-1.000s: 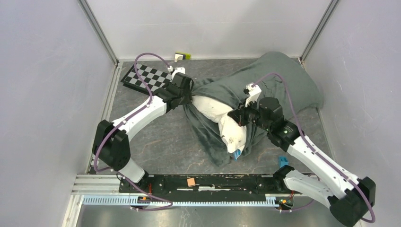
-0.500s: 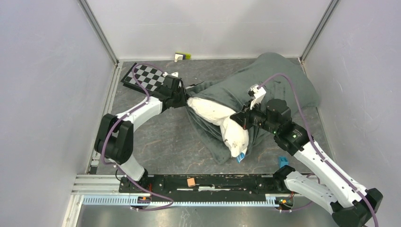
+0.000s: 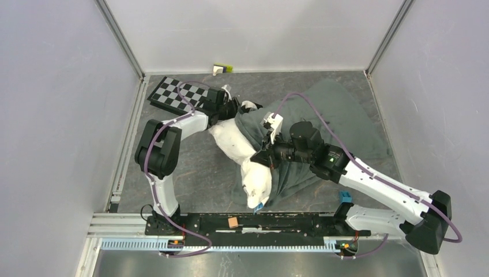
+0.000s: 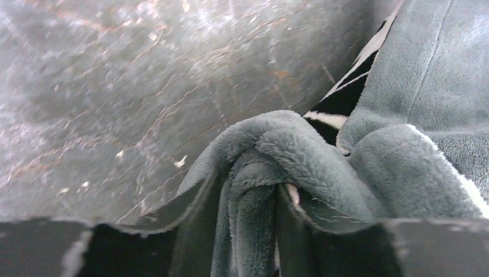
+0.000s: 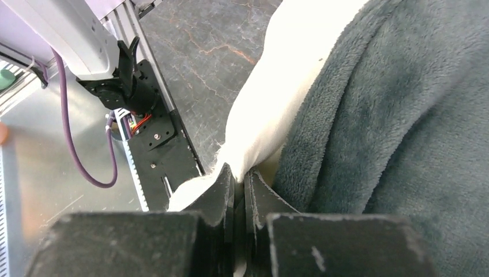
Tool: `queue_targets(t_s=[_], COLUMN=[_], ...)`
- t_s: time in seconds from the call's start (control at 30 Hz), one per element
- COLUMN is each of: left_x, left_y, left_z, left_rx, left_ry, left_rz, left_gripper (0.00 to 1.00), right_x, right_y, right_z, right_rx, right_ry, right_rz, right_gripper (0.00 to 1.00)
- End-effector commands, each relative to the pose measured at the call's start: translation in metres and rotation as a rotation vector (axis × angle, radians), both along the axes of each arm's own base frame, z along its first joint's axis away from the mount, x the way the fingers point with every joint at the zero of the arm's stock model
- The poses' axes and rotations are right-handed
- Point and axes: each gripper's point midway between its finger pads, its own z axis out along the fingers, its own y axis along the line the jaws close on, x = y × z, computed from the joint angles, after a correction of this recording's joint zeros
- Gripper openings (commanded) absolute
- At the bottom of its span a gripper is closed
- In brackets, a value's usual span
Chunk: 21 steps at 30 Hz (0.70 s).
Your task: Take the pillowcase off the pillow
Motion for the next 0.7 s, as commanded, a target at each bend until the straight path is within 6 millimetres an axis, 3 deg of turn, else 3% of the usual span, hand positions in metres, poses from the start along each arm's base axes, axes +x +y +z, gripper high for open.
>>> queue_targets(t_s=[0.0,0.13,0.2,0.3,0.4,0.53,0.67], left_x=[0.04,0.045,0.048,0.051,0.046,0.027,-0.002], left_y=[-0.018,-0.003,0.008,0.058,0.107,0.148,0.192], left_z=[0.054,0.059,0.068,0.073,0.082,0.103,0.117], left_rx=[-0.132,-0.071,-0.056,0.016,-0.019,-0.001,0.125], left_ry=[-0.125,-0.112,-0.104,-0.067,-0.091,-0.133,-0.136], left_rz=[-0.004,-0.007,0.002,0.13,0.256,0.377,0.556], left_gripper=[0.48,0.71,0.81,0.93,1.0,1.0,1.0], right_x=[0.002,0.044,0.052,0.051,0.059,0.07,0.075], right_y=[0.011,-0.025,-0.035,-0.042,-0.056,-0.068,-0.075], right_z=[0.07,0.04,0.036,0.044,0.042,0.026,0.02], right_rx=[0.172,0.023,-0.002,0.017,-0.029,-0.127,-0.14], right_ry=[-0.161,-0.203,-0.216,-0.242,-0.273,-0.288,-0.29], right_rz=[0.011,-0.257,-0.312,-0.325,-0.393,-0.45,-0.498], right_gripper=[0.18,0.52,0.64,0.87,0.92,0.97,0.98])
